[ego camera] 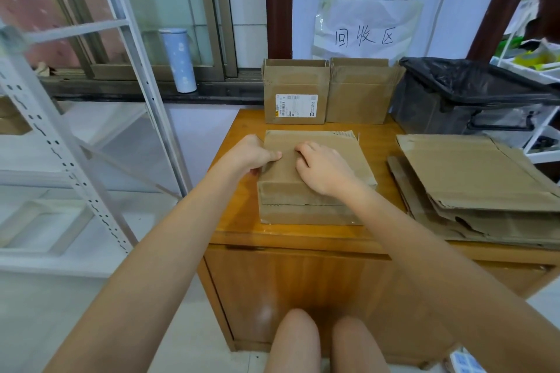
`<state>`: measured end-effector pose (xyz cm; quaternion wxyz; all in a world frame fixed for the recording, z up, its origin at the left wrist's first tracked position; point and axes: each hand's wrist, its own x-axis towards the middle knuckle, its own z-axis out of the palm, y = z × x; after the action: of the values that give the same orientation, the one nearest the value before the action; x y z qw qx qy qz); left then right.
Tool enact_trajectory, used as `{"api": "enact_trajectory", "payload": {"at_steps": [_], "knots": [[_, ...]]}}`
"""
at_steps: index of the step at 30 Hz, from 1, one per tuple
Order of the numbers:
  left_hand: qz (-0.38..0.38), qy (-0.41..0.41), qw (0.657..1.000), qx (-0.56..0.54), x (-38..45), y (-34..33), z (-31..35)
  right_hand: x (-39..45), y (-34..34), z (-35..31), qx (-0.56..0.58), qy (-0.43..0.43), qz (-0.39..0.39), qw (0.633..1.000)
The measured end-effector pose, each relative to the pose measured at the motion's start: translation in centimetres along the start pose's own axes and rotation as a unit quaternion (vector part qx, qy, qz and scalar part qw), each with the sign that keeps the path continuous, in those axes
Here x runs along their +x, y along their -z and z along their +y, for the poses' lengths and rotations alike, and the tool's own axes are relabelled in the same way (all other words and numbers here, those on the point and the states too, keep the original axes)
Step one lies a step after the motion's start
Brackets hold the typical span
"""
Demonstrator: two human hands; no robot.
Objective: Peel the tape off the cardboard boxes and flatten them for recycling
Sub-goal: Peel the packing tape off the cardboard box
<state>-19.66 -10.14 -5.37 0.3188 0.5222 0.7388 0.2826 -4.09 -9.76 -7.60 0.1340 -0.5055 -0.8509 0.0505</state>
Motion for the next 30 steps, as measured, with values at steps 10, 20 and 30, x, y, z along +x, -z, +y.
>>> {"api": "enact_trajectory", "payload": {"at_steps": [10,20,30], "knots": [[0.088,-0.335,0.875,0.337,-0.2,1.3,-1.6,0.0,-0.1,-0.1,-0.003,0.000,0.004,1.000],[-0.011,-0.400,0.841,0.364,0.7,2.7,-0.9,0.0,-0.1,0.0,-0.004,-0.006,-0.003,1.000],[-0.081,-0.410,0.837,0.353,1.5,3.3,-0.5,0.1,-0.2,0.0,-0.004,-0.012,-0.006,1.000]]}}
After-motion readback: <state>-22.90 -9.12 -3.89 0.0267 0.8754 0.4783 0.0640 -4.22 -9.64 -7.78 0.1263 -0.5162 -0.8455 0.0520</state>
